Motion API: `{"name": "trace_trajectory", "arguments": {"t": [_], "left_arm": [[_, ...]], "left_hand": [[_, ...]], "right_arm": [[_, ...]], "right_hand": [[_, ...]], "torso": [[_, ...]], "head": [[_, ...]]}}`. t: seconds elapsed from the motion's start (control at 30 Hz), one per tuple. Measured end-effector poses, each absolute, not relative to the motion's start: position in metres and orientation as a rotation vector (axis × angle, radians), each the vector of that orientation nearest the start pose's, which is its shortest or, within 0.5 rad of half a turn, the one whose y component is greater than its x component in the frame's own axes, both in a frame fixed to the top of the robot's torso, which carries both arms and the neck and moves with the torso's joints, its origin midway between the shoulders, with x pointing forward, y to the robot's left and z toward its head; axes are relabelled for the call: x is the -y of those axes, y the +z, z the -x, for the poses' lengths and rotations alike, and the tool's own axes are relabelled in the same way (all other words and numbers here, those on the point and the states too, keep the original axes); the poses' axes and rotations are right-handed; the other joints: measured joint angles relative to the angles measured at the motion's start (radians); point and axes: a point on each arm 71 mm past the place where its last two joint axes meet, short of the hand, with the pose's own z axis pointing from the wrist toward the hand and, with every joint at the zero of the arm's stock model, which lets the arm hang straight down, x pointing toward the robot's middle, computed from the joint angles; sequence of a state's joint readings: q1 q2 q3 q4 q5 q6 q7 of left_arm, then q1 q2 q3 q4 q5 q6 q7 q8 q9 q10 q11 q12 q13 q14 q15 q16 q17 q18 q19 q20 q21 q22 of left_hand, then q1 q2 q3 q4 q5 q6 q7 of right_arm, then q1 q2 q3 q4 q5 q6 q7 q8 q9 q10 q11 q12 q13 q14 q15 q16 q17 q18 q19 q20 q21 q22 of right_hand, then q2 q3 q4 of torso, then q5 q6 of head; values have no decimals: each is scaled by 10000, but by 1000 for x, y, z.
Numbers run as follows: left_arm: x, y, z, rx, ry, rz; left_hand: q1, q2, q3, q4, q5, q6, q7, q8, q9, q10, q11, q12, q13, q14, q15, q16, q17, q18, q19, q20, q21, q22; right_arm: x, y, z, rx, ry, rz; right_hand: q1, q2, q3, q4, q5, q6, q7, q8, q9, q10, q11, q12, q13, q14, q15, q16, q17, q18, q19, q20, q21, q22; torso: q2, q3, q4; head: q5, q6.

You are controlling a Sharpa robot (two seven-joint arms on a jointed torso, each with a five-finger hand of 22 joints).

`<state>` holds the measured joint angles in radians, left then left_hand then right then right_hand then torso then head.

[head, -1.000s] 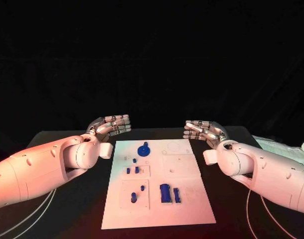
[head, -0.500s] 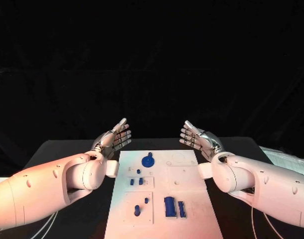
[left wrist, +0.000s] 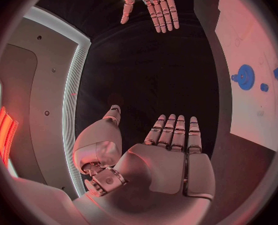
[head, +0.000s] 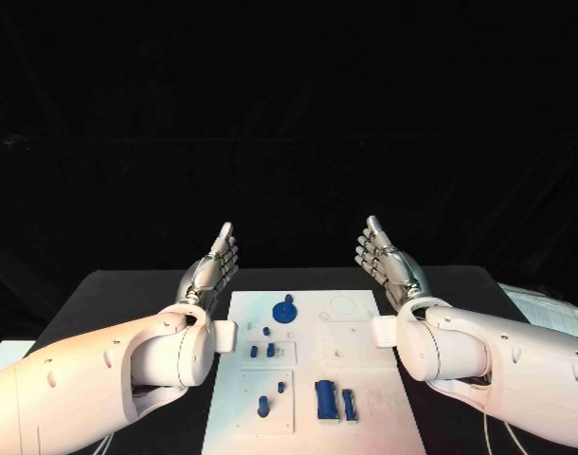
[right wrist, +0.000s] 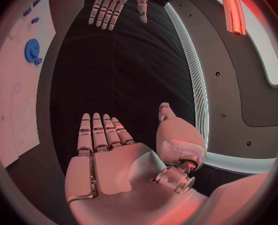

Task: Assemble the parts on the task board

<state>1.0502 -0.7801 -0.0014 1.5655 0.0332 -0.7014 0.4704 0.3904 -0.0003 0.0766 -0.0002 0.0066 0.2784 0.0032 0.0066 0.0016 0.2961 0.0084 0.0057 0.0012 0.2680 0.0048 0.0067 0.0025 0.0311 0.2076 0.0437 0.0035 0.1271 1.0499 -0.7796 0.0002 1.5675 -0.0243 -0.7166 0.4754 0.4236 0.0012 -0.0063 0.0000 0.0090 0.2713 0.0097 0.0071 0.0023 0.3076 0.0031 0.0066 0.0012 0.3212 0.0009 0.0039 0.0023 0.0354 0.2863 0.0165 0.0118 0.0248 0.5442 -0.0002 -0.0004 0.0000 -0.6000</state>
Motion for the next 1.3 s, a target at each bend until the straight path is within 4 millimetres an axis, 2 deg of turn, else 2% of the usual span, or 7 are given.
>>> {"name": "trace_trajectory", "arguments": {"t": [0.03, 0.3, 0.63, 0.77, 0.97, 1.1, 1.3], "left_arm": [[-190, -230, -462, -12754, -12588, 12737], [-193, -228, -462, -12472, -12308, 12487], [-193, -227, -462, -12365, -12205, 12385], [-194, -227, -462, -12350, -12191, 12371], [-194, -227, -462, -12336, -12181, 12357], [-194, -227, -462, -12327, -12172, 12352], [-194, -227, -462, -12322, -12169, 12347]], "left_hand": [[-162, 1, -111, 1, 0, -124, -9, 0, -1, -126, -14, 0, -1, -105, -10, 0, 0, 0, -80, -80, 0, -50], [-1236, 3, -578, 2, 1, -887, -31, 1, -5, -939, -66, 0, -1, -846, -41, 0, -12, -162, -620, -371, 0, -596], [-2089, 13, -657, 1, 1, -1490, -35, 1, -7, -1593, -82, 0, 1, -1419, -36, 0, -11, -161, -1059, -417, 0, -1131], [-2317, -4, -711, 0, 1, -1665, -37, 1, -7, -1785, -72, 0, 2, -1595, -25, 0, -11, -162, -1390, -425, 0, -1195], [-2698, -20, -710, 0, 1, -2137, -21, 2, -5, -2190, -80, 0, 3, -2174, -46, 0, -10, -160, -1837, -446, 0, -1243], [-3812, 1, -710, 0, 1, -2734, -37, 2, -3, -2908, -86, 0, 4, -2627, -47, 1, -10, -160, -2039, -435, 0, -1261], [-3828, 3, -710, 0, 1, -2734, -37, 2, -1, -2908, -86, 0, 5, -2625, -46, 1, -9, -162, -2040, -435, 1, -1262]], "right_arm": [[190, -226, -462, -12684, 12559, -12116], [192, -226, -462, -12417, 12296, -12213], [193, -226, -462, -12316, 12199, -12249], [193, -226, -462, -12296, 12181, -12254], [193, -226, -462, -12281, 12166, -12261], [193, -226, -462, -12277, 12162, -12265], [193, -226, -462, -12271, 12158, -12268]], "right_hand": [[-185, 1, 0, 0, 0, -120, -17, 0, -3, -140, 1, 0, -1, -139, -5, 0, -2, -138, -127, -32, 0, -42], [-1306, -4, 0, 0, -38, -840, -77, -37, -12, -947, -22, 0, -1, -992, -7, 0, -10, -140, -894, -126, -41, -187], [-2279, -5, -1, 1, -38, -1429, -92, -38, -11, -1661, -21, 1, 0, -1738, -11, 0, -8, -139, -1518, -142, -81, -228], [-2522, -32, -1, 1, -38, -1602, -81, -38, -9, -1851, -37, 1, 1, -1950, -6, 1, -7, -295, -1711, -161, -81, -234], [-4137, -13, -1, 1, -38, -2678, -100, -38, -8, -3028, -37, 1, 3, -3162, -11, 1, -6, -294, -2817, -162, -81, -239], [-4176, -8, -1, 1, -38, -2678, -100, -38, -7, -3028, -37, 1, 3, -3162, -11, 1, -6, -294, -2817, -162, -80, -239], [-4182, -14, -1, 1, -37, -2678, -100, -38, -6, -3027, -37, 1, 4, -3161, -11, 1, -12, -295, -2817, -162, -80, -238]], "torso": [[0, 0, 1], [0, 3, 4], [0, 3, 4], [0, 2, 4], [1, 2, 4], [1, 2, 4], [0, 2, 4]], "head": [[0, 0], [0, 1], [0, 1], [0, 1], [0, 1], [0, 1], [0, 1]]}}
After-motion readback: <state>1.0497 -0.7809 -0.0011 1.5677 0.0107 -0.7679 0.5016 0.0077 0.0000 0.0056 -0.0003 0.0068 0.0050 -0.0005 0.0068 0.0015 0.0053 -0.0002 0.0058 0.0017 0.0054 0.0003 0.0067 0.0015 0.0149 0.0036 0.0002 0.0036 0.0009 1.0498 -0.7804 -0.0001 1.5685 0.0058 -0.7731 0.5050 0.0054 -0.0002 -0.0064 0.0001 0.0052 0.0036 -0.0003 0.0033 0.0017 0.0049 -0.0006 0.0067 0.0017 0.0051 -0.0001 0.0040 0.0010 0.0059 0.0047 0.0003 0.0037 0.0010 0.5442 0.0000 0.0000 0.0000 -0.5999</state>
